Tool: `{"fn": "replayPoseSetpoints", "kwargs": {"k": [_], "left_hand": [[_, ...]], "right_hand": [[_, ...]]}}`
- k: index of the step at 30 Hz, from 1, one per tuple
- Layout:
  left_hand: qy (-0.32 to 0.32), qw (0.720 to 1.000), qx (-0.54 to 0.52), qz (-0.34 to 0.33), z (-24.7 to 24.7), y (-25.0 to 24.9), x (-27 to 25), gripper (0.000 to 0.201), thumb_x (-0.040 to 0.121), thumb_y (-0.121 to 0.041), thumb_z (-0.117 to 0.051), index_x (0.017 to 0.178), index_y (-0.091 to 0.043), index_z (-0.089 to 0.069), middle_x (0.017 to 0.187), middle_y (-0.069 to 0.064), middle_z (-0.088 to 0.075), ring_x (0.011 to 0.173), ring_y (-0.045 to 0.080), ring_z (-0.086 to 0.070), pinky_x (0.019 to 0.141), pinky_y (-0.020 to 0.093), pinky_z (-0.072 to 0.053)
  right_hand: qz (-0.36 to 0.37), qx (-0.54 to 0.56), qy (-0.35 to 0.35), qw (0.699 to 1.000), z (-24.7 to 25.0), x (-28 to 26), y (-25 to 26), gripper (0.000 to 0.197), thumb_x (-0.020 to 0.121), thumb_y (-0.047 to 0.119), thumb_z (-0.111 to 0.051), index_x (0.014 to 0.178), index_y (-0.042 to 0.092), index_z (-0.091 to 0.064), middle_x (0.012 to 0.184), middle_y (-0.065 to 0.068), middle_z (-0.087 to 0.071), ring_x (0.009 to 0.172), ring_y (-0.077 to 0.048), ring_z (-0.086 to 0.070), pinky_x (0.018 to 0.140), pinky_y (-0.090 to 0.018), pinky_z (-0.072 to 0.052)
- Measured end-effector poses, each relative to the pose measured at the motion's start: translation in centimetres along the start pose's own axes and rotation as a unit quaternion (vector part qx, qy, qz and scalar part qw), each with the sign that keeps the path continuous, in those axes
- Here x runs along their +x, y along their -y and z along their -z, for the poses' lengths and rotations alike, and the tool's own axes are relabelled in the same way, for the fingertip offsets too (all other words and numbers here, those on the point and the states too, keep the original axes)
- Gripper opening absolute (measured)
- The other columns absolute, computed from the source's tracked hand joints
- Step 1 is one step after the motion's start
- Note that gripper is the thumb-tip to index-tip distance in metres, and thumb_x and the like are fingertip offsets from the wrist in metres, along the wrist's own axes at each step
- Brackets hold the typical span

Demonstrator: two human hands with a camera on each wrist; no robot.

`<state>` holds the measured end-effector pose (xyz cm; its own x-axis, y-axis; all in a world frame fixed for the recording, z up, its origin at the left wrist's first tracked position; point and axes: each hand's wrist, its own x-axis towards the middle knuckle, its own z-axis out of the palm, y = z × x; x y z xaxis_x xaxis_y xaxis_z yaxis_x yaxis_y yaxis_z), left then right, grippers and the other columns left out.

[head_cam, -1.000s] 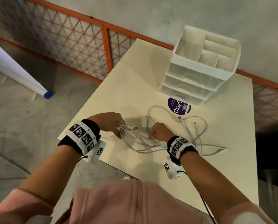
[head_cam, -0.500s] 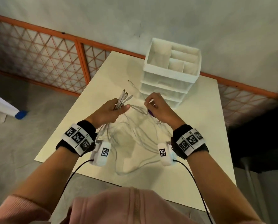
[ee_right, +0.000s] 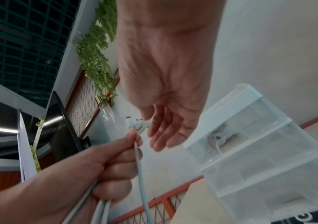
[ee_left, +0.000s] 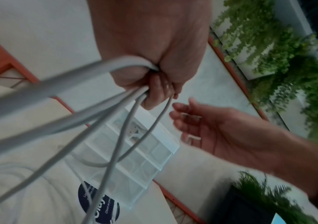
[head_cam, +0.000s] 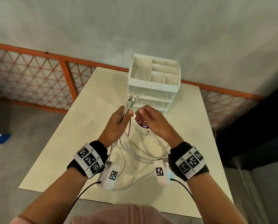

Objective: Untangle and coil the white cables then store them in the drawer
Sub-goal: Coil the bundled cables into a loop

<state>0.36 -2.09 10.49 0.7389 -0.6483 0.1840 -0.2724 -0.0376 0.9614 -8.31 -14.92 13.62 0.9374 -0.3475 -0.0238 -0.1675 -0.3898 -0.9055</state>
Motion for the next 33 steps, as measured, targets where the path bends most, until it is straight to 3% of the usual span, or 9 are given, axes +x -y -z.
{"fn": "replayPoseSetpoints", "kwargs": {"k": [3, 5, 8, 10, 12, 18, 24, 29, 33], "left_hand": [[0.004, 0.999, 0.035, -0.033, -0.9, 0.0, -0.4, 0.029, 0.097, -0.019, -0.048, 0.072, -0.014, -0.036, 0.061, -0.007, -0.029, 0.05, 0.003, -0.029, 0.05, 0.015, -0.029], [0.006, 0.998, 0.049, -0.038, -1.2, 0.1, -0.5, 0.026, 0.097, -0.02, -0.049, 0.077, -0.007, -0.039, 0.062, -0.006, -0.033, 0.054, 0.004, -0.03, 0.052, 0.015, -0.03], [0.003, 0.999, 0.033, -0.038, -1.4, -0.6, -0.5, 0.026, 0.097, -0.015, -0.047, 0.073, -0.019, -0.039, 0.052, -0.014, -0.037, 0.049, 0.002, -0.036, 0.051, 0.011, -0.031], [0.002, 0.999, 0.021, -0.044, -1.6, -1.3, -0.6, 0.031, 0.099, -0.013, -0.044, 0.071, -0.024, -0.036, 0.05, -0.012, -0.035, 0.046, -0.001, -0.038, 0.049, 0.009, -0.03], [0.012, 0.999, 0.001, -0.048, -1.8, -1.8, -0.7, 0.025, 0.1, -0.014, -0.04, 0.075, -0.019, -0.04, 0.05, -0.011, -0.039, 0.044, -0.003, -0.039, 0.048, 0.008, -0.031], [0.034, 0.997, -0.04, -0.057, -2.0, -2.5, -0.9, 0.03, 0.101, -0.01, -0.035, 0.081, -0.031, -0.043, 0.053, -0.028, -0.054, 0.049, -0.01, -0.048, 0.052, 0.004, -0.035], [0.048, 0.995, -0.08, -0.021, -2.0, -2.6, -0.9, 0.029, 0.102, -0.016, -0.033, 0.077, -0.024, -0.043, 0.048, -0.021, -0.048, 0.042, -0.004, -0.042, 0.045, 0.005, -0.032], [0.019, 0.998, -0.06, -0.001, -2.2, -1.8, -0.1, 0.03, 0.102, -0.026, -0.035, 0.09, 0.0, -0.044, 0.07, -0.007, -0.042, 0.048, -0.001, -0.039, 0.047, 0.008, -0.033], [0.015, 0.999, -0.043, -0.017, -2.5, -1.8, 0.1, 0.023, 0.102, -0.023, -0.035, 0.088, -0.011, -0.048, 0.064, -0.018, -0.055, 0.056, -0.004, -0.048, 0.057, 0.008, -0.038]], "right_hand": [[0.012, 0.05, -0.082, 0.995, 0.7, 0.3, 1.3, 0.024, 0.086, 0.032, -0.066, 0.092, 0.008, -0.061, 0.075, 0.001, -0.067, 0.063, -0.01, -0.065, 0.067, -0.03, -0.054], [0.026, 0.056, -0.102, 0.993, 0.7, 0.5, 1.8, 0.024, 0.08, 0.025, -0.074, 0.088, 0.005, -0.063, 0.069, 0.002, -0.066, 0.059, -0.01, -0.064, 0.064, -0.023, -0.054], [0.02, 0.076, -0.11, 0.991, 0.9, 0.7, 1.5, 0.018, 0.085, 0.014, -0.069, 0.09, -0.001, -0.062, 0.069, -0.004, -0.066, 0.055, -0.006, -0.065, 0.062, -0.015, -0.054], [0.013, 0.107, -0.107, 0.988, 1.2, 0.6, 1.3, 0.015, 0.087, 0.012, -0.066, 0.091, -0.002, -0.061, 0.07, -0.005, -0.066, 0.057, -0.005, -0.066, 0.063, -0.016, -0.055], [0.005, 0.139, -0.105, 0.985, 1.5, 0.6, 1.2, 0.015, 0.089, 0.012, -0.064, 0.094, -0.001, -0.059, 0.074, -0.006, -0.068, 0.062, -0.008, -0.068, 0.067, -0.02, -0.057], [0.022, 0.175, -0.053, 0.983, 2.0, 0.5, 1.4, 0.032, 0.094, 0.011, -0.056, 0.125, 0.005, -0.053, 0.085, -0.009, -0.066, 0.073, -0.012, -0.068, 0.076, -0.028, -0.058], [0.019, 0.201, -0.036, 0.979, 2.3, 0.3, 1.4, 0.022, 0.092, 0.011, -0.058, 0.114, 0.005, -0.057, 0.086, -0.011, -0.064, 0.075, -0.015, -0.066, 0.071, -0.024, -0.055], [0.02, 0.185, -0.045, 0.982, 2.4, 0.4, 1.5, 0.024, 0.091, 0.011, -0.061, 0.113, 0.004, -0.06, 0.097, -0.009, -0.062, 0.076, -0.016, -0.068, 0.069, -0.023, -0.056], [0.011, 0.177, -0.05, 0.983, 2.3, 0.5, 1.6, 0.025, 0.09, 0.011, -0.062, 0.113, 0.002, -0.061, 0.097, -0.013, -0.063, 0.078, -0.02, -0.067, 0.07, -0.025, -0.058]]}}
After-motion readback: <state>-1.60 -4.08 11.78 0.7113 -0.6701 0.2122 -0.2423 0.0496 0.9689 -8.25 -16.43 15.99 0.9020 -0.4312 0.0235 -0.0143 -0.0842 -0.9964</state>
